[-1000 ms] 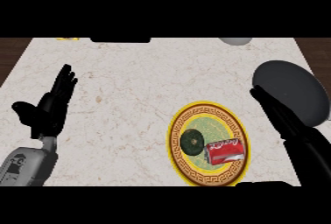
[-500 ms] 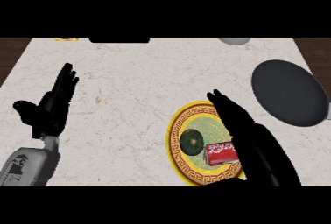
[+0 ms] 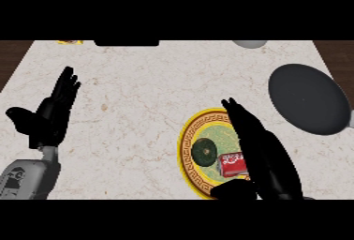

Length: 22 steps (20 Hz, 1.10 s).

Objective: Pick the squash from the plate and place it in the pan

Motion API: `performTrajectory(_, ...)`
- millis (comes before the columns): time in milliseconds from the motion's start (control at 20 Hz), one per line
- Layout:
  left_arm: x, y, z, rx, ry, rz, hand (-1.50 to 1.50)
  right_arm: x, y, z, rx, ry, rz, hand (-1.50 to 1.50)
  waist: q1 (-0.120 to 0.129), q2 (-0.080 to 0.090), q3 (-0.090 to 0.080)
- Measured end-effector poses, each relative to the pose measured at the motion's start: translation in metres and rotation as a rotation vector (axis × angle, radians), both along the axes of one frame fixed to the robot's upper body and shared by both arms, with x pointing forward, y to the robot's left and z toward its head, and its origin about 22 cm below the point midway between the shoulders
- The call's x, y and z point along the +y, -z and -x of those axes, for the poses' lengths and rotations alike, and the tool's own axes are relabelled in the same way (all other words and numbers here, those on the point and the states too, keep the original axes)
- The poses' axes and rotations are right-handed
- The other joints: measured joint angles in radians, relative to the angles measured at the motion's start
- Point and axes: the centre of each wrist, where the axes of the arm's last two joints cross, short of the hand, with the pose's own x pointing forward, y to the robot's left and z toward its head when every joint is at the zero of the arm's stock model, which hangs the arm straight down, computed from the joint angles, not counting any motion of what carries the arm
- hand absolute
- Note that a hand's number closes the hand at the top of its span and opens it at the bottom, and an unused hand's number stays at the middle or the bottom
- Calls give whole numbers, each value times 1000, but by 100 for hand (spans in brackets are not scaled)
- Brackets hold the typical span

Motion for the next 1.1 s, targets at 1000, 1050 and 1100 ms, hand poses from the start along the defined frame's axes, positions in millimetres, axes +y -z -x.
performTrajectory(1000,-3,1,4,6,3,-3,0,18,54,-32,180,-78,108,-150,2,0,0)
performTrajectory(1050,-1,-2,3,3,2,-3,0,19,55,-31,193,-76,132,-150,2,0,0)
performTrajectory(1100,0,1,5,3,-2,-5,0,22,57,-29,203,-75,153,-150,1,0,0)
